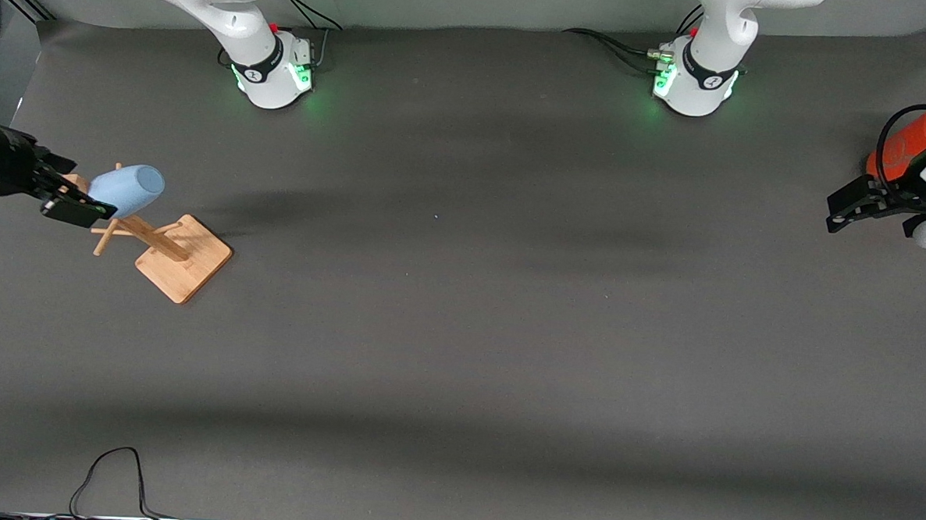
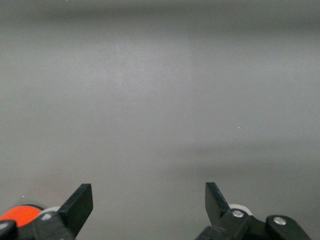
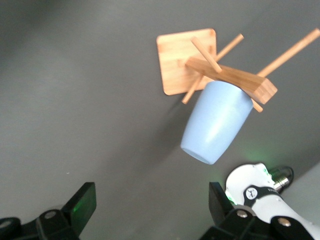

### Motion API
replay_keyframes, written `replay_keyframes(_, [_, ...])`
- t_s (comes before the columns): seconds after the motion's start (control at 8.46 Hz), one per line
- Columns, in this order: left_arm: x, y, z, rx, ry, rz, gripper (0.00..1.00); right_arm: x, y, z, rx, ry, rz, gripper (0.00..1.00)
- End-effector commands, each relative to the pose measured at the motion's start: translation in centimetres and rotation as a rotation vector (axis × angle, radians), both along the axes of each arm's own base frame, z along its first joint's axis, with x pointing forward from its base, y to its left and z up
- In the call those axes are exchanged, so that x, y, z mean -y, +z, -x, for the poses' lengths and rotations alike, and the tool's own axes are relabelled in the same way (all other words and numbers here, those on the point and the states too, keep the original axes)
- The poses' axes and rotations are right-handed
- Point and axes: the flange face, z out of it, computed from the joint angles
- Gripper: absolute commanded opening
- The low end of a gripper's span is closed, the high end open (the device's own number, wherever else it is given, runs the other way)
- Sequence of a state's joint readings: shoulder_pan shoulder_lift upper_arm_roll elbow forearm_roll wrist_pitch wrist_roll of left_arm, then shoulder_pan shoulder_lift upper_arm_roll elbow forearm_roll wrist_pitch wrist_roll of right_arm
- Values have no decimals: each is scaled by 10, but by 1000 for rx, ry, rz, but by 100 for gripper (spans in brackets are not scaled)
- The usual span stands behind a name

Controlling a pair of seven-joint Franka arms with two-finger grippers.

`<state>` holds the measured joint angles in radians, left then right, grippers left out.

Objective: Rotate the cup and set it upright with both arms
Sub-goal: 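Move the right gripper around the body of the blue cup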

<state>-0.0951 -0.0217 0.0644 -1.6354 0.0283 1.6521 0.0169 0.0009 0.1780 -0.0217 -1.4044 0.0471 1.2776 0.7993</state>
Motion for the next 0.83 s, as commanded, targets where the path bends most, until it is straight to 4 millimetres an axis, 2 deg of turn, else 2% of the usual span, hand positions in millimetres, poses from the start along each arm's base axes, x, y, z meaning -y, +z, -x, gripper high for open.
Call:
replay_keyframes(0.0, [-1, 7, 1, -3, -9, -11, 100, 8, -37, 27, -102, -53, -13, 100])
replay_keyframes(0.35, [-2, 7, 1, -2, -6, -11, 100, 40, -77, 64, -174, -111, -24, 100])
replay_keyframes(0.47, [-2, 7, 1, -3, -6, -11, 100, 45, -90, 76, -160, -123, -28, 100])
replay_keyframes(0.59, [-2, 7, 1, -3, -6, -9, 100, 45, -104, 81, -153, -128, -30, 100])
replay_keyframes(0.71, [-2, 6, 1, -5, -4, -9, 100, 45, -109, 79, -144, -130, -28, 100])
